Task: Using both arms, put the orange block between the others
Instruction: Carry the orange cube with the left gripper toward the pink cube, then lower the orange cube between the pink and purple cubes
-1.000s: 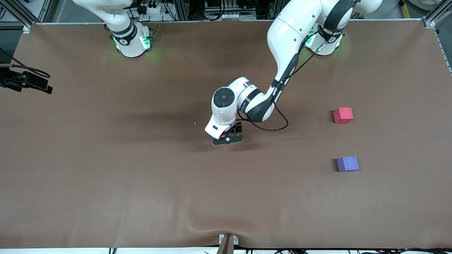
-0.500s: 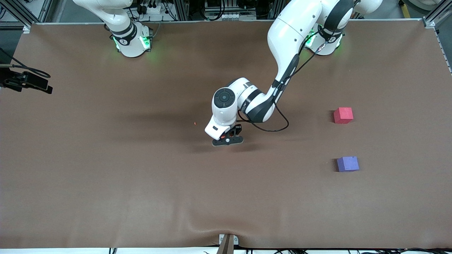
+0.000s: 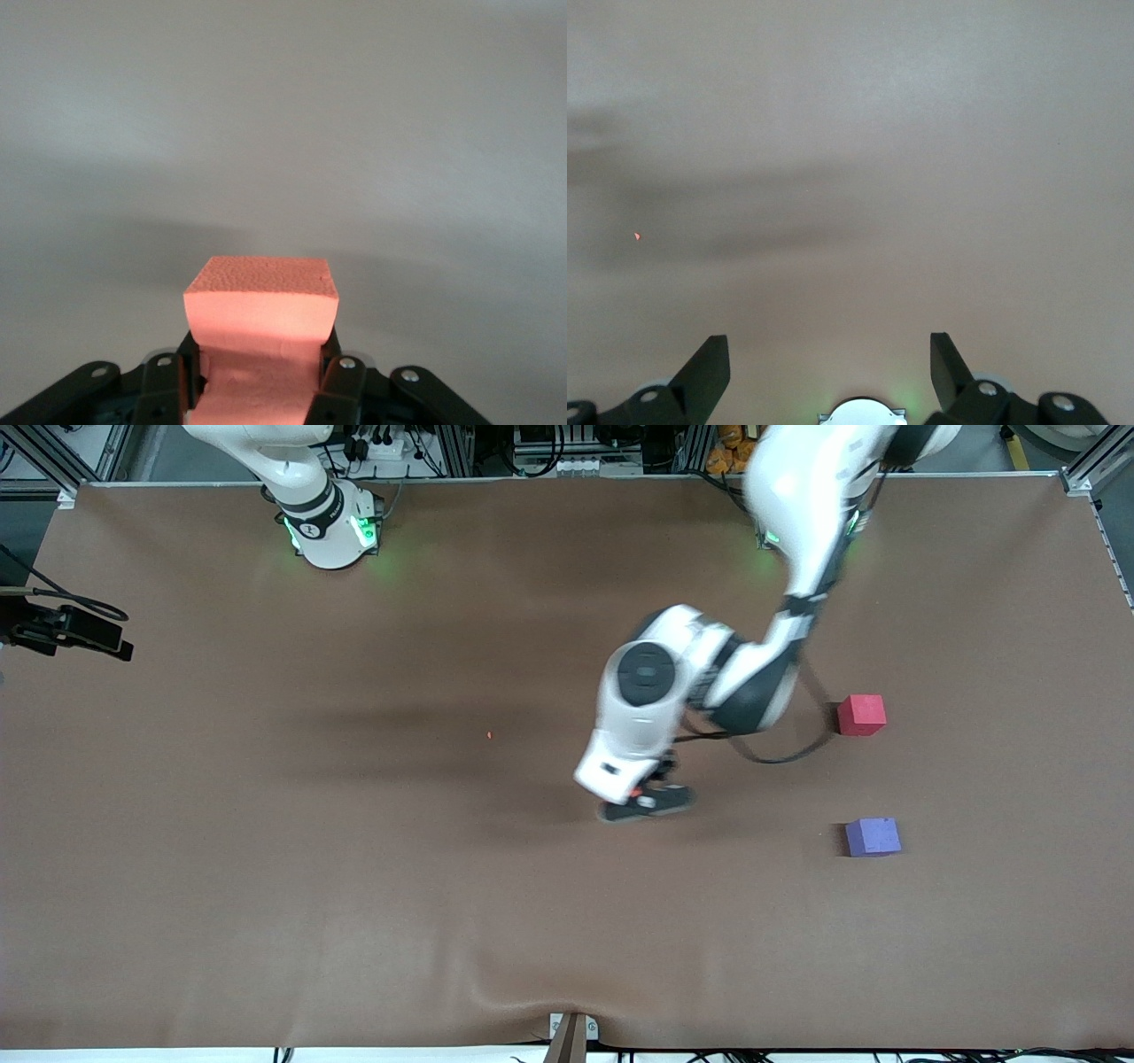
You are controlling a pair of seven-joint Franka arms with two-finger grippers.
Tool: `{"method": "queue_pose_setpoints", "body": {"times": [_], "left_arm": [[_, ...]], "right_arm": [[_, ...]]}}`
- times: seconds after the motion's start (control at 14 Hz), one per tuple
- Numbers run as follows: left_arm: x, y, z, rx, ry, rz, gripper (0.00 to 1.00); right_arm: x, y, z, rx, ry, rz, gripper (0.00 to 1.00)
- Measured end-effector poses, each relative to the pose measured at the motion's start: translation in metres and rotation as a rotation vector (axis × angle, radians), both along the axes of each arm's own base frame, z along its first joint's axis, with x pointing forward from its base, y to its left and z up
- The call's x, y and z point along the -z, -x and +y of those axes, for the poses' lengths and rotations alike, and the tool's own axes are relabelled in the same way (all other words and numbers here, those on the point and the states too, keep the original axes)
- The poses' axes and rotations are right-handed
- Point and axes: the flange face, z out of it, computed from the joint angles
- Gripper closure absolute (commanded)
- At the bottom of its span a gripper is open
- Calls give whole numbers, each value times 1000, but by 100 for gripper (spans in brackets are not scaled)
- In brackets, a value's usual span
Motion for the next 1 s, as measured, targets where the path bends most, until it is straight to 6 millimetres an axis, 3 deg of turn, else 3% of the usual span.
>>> {"method": "queue_pose_setpoints", "body": {"times": [0.14, 0.29, 0.71, 1.0], "left_arm": [[-28, -11, 58, 21, -16, 19, 100], [-36, -12, 110, 57, -30, 44, 100], [-29, 3, 264, 182, -47, 143, 100], [-12, 18, 359, 235, -31, 175, 100]], "right_arm": [[1, 0, 0, 0, 0, 2, 0], [1, 0, 0, 0, 0, 2, 0], [2, 0, 0, -1, 0, 4, 0], [3, 0, 0, -1, -1, 7, 0]]}}
